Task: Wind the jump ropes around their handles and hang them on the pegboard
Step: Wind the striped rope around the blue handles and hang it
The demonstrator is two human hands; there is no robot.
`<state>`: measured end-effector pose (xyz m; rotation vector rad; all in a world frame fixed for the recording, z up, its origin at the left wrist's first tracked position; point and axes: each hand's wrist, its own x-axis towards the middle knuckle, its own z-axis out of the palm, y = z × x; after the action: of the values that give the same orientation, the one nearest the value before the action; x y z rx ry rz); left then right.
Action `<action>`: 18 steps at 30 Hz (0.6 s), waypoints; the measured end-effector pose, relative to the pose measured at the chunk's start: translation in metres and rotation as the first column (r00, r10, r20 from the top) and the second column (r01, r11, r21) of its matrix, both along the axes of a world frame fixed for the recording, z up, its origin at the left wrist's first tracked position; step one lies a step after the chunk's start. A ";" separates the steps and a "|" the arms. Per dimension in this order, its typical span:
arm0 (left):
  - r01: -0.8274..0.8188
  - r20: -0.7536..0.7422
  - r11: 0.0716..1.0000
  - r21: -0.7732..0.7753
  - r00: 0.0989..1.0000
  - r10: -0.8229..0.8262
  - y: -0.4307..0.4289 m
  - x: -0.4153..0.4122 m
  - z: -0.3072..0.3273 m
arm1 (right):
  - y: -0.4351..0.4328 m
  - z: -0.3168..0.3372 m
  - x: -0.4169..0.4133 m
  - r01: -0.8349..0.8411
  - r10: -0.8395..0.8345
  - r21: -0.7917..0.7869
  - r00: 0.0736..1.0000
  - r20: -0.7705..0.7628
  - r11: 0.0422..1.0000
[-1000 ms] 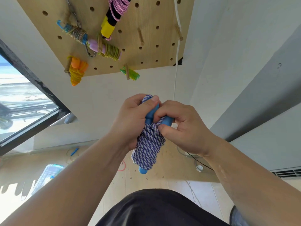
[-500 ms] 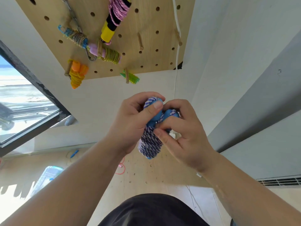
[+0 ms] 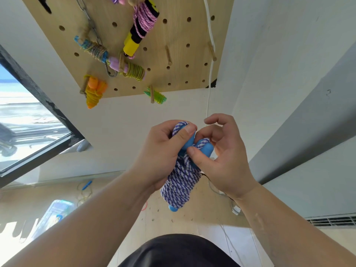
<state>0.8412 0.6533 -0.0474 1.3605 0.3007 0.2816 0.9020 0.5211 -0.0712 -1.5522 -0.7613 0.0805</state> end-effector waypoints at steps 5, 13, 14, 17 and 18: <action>-0.053 0.067 0.964 0.260 0.997 0.037 0.007 0.003 0.005 | 0.008 0.010 -0.011 0.011 -0.015 -0.063 0.998 -0.057 0.998; -0.084 0.141 0.941 0.327 0.989 0.039 0.015 0.001 -0.002 | 0.015 0.009 -0.012 -0.029 0.027 -0.003 0.963 -0.270 1.000; -0.088 0.132 0.963 0.255 0.990 0.055 0.012 0.001 -0.002 | 0.017 0.009 -0.013 -0.001 0.001 -0.001 0.967 -0.254 1.000; -0.117 0.120 0.978 0.172 0.988 0.097 0.005 0.001 -0.003 | 0.020 0.010 -0.012 0.061 -0.065 -0.029 0.982 -0.179 0.998; -0.130 0.110 0.979 0.157 0.987 0.114 0.003 0.001 -0.004 | 0.021 0.009 -0.011 0.066 -0.073 -0.045 0.983 -0.167 0.997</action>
<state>0.8423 0.6566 -0.0518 1.4872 0.2823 0.4844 0.8911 0.5418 -0.0617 -1.5854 -0.5747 0.1738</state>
